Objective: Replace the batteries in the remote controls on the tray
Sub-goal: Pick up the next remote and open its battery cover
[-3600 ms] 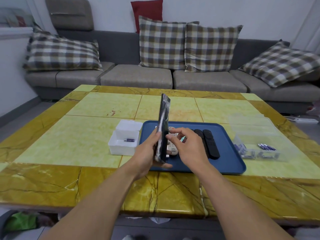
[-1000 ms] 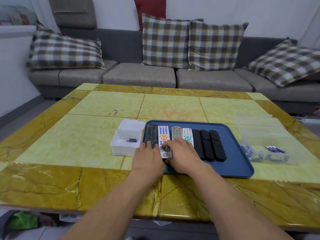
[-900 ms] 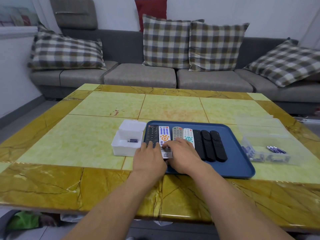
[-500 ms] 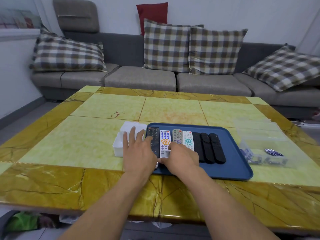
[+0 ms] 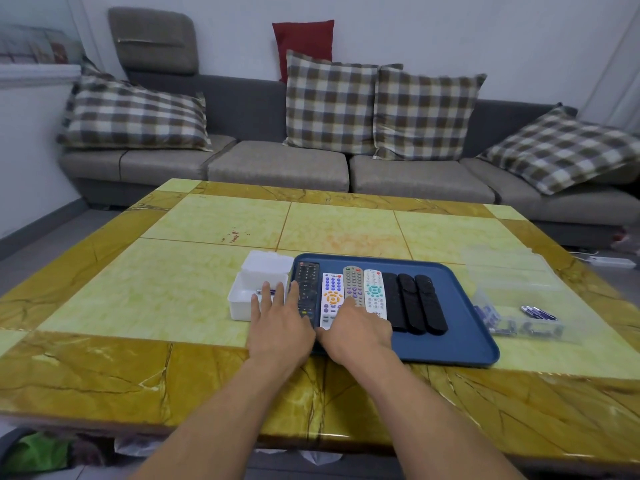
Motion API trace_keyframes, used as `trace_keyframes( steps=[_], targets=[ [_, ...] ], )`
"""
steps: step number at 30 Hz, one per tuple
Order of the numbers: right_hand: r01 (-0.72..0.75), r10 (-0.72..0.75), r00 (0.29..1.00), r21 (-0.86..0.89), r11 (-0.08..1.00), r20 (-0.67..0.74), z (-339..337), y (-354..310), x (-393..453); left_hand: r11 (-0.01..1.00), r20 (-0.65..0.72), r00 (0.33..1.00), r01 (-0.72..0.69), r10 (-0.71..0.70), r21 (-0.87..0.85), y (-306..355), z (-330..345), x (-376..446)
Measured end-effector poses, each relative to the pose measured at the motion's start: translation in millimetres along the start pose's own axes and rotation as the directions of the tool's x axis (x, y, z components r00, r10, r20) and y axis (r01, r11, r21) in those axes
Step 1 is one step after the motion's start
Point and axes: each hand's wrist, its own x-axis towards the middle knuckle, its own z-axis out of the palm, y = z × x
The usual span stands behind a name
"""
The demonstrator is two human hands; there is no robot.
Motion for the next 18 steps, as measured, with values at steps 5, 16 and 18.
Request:
trace_keyframes(
  steps=[5, 16, 18],
  targets=[
    [-0.047, 0.039, 0.997, 0.119, 0.992, 0.073, 3, 2, -1, 0.999, 0.002, 0.999, -0.033, 0.033, 0.009, -5, 4, 1],
    [-0.124, 0.066, 0.981, 0.324, 0.938, 0.184, 1, 20, 3, 0.999, 0.01, 0.999, -0.046, 0.046, 0.015, -2, 0, -1],
    [-0.136, 0.084, 0.977, 0.266, 0.954, 0.196, 2, 20, 2, 0.999, 0.009, 0.999, -0.038, 0.038, 0.011, -1, -1, -2]
  ],
)
